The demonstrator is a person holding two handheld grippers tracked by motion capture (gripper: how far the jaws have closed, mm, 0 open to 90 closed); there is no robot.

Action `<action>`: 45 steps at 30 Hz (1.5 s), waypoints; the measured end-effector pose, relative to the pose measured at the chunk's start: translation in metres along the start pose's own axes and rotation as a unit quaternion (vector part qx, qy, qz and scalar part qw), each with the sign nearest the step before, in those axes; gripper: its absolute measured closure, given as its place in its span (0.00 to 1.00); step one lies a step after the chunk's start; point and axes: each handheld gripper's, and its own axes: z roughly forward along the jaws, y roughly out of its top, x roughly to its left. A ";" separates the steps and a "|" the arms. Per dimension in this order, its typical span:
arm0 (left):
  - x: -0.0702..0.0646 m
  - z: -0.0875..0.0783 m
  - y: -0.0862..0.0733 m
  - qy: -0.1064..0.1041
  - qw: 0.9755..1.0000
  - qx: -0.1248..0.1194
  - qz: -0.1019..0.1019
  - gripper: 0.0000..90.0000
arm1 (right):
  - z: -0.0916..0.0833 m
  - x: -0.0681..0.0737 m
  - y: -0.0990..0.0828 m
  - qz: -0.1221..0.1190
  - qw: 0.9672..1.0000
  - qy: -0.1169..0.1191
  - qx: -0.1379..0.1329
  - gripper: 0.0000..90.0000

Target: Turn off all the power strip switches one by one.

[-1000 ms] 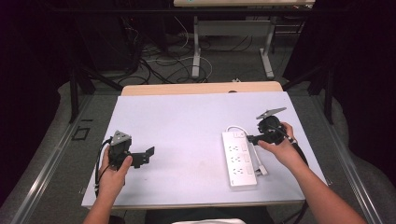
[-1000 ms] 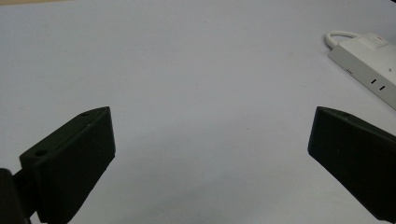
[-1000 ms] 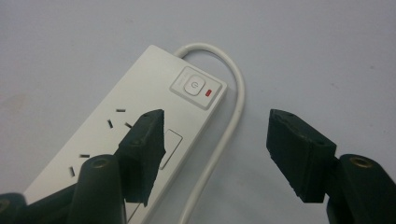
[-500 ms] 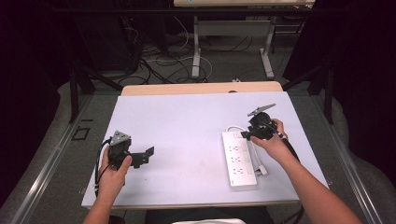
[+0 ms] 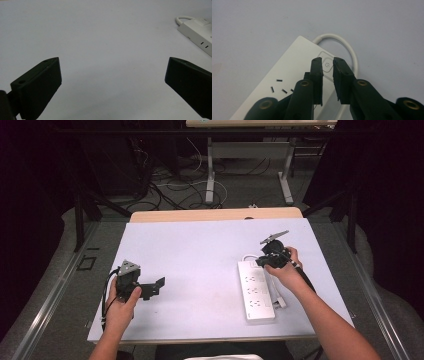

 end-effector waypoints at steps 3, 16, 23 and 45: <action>0.000 0.000 0.000 0.000 1.000 0.000 -0.001 0.01 | 0.006 0.002 0.002 0.000 1.000 0.000 0.002 0.96; 0.000 0.000 0.000 -0.001 1.000 -0.001 -0.002 0.01 | 0.025 0.001 0.006 0.009 1.000 -0.004 0.013 1.00; 0.001 -0.001 0.000 0.000 1.000 0.001 -0.001 0.01 | 0.032 0.002 0.007 0.015 1.000 -0.009 0.021 1.00; 0.000 -0.001 -0.001 0.001 1.000 -0.003 -0.005 0.01 | 0.036 -0.004 0.004 0.029 0.999 0.005 0.027 1.00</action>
